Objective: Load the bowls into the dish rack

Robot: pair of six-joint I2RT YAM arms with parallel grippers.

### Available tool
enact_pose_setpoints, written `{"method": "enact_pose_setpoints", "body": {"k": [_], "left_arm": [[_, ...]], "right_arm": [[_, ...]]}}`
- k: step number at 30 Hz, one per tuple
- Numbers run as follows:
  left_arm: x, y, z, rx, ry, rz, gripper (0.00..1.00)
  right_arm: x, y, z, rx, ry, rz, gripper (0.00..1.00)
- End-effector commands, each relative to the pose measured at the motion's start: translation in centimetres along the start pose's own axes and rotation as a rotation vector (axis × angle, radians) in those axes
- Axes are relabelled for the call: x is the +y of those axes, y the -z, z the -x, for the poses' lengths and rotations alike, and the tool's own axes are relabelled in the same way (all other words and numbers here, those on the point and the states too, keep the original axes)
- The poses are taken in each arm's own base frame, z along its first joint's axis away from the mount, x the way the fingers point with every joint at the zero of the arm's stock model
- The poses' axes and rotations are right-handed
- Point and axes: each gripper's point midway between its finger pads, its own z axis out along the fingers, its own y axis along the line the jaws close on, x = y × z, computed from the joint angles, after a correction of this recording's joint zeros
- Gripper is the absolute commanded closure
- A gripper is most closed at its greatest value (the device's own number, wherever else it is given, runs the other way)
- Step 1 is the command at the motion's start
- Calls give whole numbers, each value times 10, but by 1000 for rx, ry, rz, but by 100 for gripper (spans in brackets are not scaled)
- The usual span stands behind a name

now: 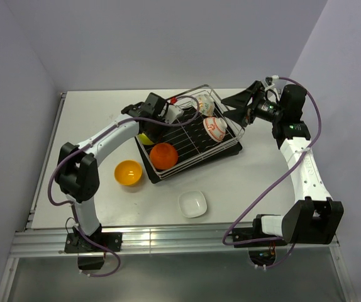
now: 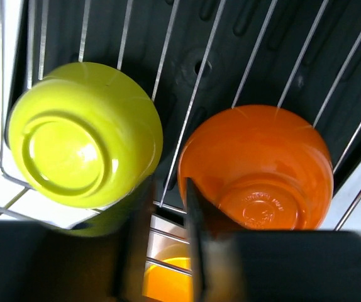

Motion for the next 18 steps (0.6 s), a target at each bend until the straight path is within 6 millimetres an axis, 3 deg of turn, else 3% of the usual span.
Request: {"method": "enact_pose_setpoints", "body": {"k": [1,6,13,18], "left_arm": [[-6,1,-1,-7,-39,-57,65],[-19,1,-8,5,-56,-131,35],[-22,4,-10,6,-62,-140,28],[-20,29,16,-93,-27,-143,27]], "right_arm": [[4,1,4,3,48,23,21],[2,1,4,6,45,17,21],[-1,-1,5,11,52,9,21],[2,-1,8,6,83,17,21]]}}
